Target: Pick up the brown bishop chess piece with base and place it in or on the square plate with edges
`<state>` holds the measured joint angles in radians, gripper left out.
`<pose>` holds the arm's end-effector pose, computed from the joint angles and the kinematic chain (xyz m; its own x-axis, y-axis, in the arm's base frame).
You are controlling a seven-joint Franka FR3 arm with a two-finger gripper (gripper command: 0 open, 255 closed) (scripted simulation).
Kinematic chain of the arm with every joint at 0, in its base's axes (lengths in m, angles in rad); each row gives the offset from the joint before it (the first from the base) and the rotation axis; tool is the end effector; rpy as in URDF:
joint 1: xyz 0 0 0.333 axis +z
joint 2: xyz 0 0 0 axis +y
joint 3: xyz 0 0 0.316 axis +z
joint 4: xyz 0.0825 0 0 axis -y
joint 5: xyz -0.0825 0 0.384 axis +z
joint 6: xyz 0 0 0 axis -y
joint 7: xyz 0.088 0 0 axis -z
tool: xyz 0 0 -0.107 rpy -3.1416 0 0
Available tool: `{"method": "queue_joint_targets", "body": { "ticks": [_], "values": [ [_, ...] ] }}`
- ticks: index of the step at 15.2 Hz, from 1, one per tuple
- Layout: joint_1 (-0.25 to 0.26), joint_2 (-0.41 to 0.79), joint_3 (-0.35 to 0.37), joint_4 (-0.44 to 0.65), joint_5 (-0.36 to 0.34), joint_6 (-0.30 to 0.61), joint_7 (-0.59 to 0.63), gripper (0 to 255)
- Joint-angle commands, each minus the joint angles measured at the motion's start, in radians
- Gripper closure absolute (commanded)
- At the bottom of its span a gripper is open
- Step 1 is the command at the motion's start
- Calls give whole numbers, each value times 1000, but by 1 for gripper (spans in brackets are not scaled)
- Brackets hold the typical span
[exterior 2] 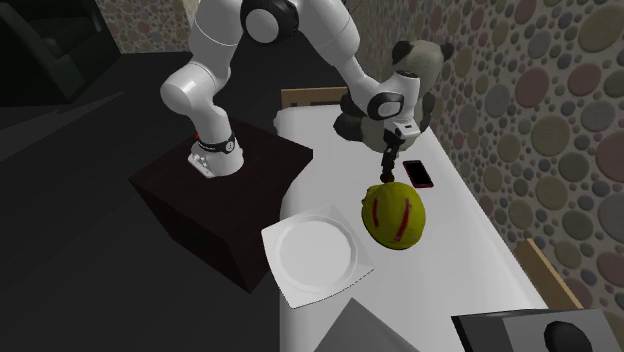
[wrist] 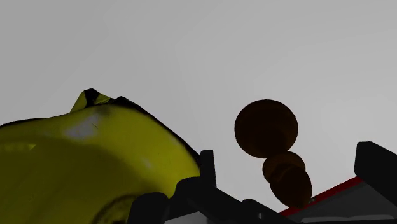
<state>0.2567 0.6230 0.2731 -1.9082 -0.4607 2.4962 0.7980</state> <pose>0.5422 0.3135 0.1772 0.9955 0.0557 0.0772 0.0488 -0.9949 0.0885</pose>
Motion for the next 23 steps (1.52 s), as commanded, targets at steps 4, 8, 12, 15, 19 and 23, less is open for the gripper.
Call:
{"method": "queue_joint_targets", "body": {
  "ticks": [4,8,12,15,19,23],
  "values": [
    [0,0,0,0,0,0,0,255],
    [0,1,0,1,0,-1,-1,255],
    [-6,-21,9,-5,10,-16,-8,255],
    [-15,-53,21,-10,26,-41,-21,255],
    [-26,-93,37,-14,48,-76,-39,255],
    [-36,-132,52,-14,70,-112,-57,255]
  ]
}}
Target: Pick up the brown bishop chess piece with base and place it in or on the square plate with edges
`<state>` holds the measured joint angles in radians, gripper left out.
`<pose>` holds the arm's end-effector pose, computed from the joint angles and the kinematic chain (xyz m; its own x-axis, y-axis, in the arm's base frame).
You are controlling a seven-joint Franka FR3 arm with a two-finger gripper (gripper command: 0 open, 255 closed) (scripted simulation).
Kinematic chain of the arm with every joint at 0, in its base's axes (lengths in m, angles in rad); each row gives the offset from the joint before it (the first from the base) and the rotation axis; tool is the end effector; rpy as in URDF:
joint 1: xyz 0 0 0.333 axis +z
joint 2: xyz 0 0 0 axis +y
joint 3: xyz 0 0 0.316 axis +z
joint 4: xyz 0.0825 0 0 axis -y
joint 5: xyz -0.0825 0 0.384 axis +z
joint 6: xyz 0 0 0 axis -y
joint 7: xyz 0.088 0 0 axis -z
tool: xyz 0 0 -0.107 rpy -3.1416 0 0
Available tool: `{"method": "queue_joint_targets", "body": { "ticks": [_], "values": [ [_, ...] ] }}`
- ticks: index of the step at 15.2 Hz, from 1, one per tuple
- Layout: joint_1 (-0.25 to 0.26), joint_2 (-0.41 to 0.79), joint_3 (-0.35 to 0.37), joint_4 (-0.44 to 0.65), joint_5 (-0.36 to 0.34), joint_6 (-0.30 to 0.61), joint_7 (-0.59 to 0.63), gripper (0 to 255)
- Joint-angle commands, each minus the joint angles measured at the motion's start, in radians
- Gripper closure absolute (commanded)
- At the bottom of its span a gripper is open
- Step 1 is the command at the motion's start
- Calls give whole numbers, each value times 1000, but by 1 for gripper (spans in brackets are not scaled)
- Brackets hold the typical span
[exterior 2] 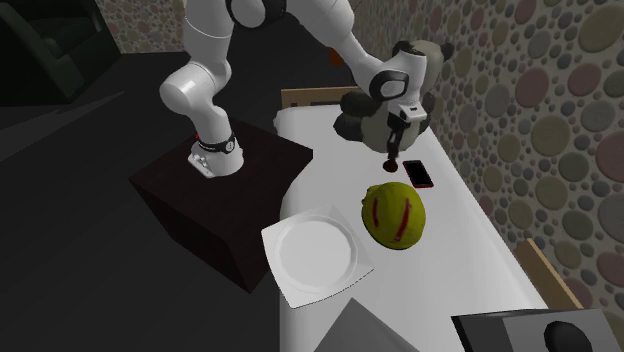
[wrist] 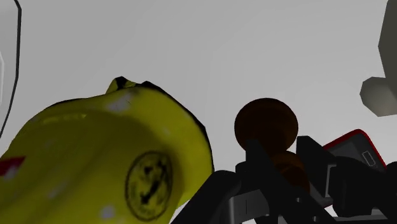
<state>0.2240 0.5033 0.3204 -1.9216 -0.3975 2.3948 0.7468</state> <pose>0.5423 0.3139 0.2397 0.9954 0.0556 0.0775 0.0487 -0.9949 0.0884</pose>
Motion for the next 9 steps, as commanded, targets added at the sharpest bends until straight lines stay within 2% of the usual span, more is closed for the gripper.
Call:
{"method": "queue_joint_targets", "body": {
  "ticks": [1,6,9],
  "values": [
    [-6,-21,8,-1,12,-19,-10,255],
    [-15,-60,22,4,36,-60,-30,255],
    [-74,-131,19,-100,55,-14,-85,255]
  ]
}}
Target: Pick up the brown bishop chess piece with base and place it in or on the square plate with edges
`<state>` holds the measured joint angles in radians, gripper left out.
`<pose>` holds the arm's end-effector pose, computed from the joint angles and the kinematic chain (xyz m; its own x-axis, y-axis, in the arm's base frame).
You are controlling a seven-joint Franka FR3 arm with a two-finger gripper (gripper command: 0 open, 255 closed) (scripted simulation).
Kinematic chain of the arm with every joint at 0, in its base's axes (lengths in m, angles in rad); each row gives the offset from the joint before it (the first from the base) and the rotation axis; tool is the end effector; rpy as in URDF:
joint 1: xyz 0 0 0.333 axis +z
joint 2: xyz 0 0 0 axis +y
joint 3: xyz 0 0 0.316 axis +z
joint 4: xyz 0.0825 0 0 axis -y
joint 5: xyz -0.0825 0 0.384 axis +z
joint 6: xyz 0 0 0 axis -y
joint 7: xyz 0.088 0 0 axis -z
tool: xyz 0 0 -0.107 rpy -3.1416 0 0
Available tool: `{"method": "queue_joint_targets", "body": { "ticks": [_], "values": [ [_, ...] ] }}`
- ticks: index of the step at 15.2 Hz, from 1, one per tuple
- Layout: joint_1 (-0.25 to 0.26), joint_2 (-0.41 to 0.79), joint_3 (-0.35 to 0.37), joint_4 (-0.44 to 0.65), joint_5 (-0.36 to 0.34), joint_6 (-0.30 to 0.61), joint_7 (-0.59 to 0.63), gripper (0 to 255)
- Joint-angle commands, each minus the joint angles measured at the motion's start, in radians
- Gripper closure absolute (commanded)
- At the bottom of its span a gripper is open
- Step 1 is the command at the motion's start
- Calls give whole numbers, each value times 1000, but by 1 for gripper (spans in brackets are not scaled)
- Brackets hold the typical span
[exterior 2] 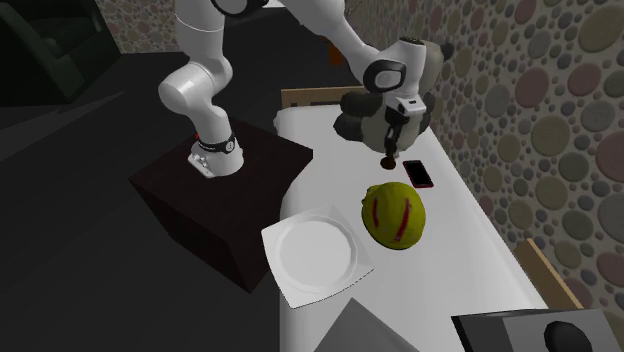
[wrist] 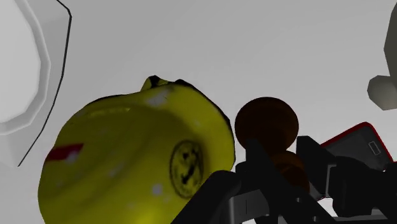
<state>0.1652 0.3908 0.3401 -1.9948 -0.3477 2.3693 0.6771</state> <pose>0.5375 0.2846 0.2753 0.9955 0.0552 0.0776 0.0483 -0.9949 0.0882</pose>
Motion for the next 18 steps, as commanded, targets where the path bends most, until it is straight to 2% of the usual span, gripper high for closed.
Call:
{"method": "queue_joint_targets", "body": {
  "ticks": [1,10,18],
  "values": [
    [-34,-40,-2,-59,12,26,-35,255],
    [-197,-214,-37,-298,85,133,-256,255],
    [-324,-322,-105,-434,153,193,-495,255]
  ]
}}
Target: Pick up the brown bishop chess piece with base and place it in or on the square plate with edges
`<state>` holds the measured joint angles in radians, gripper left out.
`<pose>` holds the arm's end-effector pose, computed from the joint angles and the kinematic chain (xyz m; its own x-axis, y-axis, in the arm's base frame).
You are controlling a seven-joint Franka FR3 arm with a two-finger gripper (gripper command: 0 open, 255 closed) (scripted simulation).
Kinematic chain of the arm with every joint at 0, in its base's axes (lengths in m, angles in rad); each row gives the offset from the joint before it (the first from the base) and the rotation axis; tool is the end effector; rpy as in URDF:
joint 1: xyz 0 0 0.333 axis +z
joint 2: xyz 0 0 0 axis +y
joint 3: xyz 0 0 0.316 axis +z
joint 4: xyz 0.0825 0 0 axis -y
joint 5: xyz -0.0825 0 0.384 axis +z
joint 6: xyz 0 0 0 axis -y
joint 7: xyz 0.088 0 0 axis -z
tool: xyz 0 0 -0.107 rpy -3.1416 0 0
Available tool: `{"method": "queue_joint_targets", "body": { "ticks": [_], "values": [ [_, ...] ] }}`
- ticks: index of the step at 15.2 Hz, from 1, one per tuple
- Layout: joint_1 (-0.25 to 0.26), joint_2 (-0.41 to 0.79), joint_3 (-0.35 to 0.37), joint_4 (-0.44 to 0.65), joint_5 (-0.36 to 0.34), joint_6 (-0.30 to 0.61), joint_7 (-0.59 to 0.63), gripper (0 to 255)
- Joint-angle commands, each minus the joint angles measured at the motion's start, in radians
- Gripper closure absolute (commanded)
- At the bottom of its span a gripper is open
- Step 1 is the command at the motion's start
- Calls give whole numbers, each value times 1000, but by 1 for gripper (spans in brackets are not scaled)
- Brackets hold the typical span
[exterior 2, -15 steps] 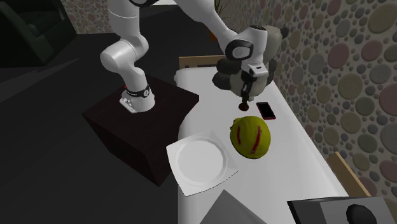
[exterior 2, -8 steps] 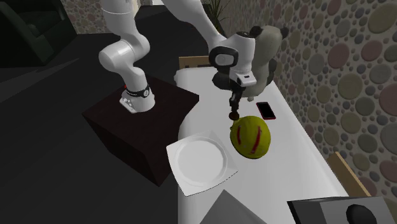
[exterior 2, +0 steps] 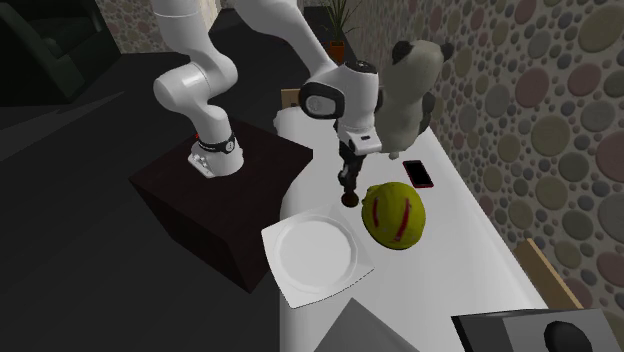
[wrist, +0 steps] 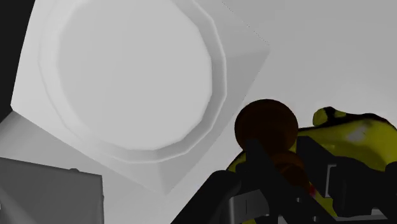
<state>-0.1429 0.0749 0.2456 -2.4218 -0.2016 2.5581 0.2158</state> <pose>0.4940 0.0544 0.2843 0.9956 0.0537 0.0772 0.0468 -0.9950 0.0884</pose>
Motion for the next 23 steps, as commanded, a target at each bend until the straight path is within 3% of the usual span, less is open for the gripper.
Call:
{"method": "queue_joint_targets", "body": {
  "ticks": [1,11,23],
  "values": [
    [-31,-16,-22,-19,14,10,-65,255],
    [-182,-63,-153,-69,77,40,-397,255],
    [-178,94,-172,-79,0,205,-333,255]
  ]
}}
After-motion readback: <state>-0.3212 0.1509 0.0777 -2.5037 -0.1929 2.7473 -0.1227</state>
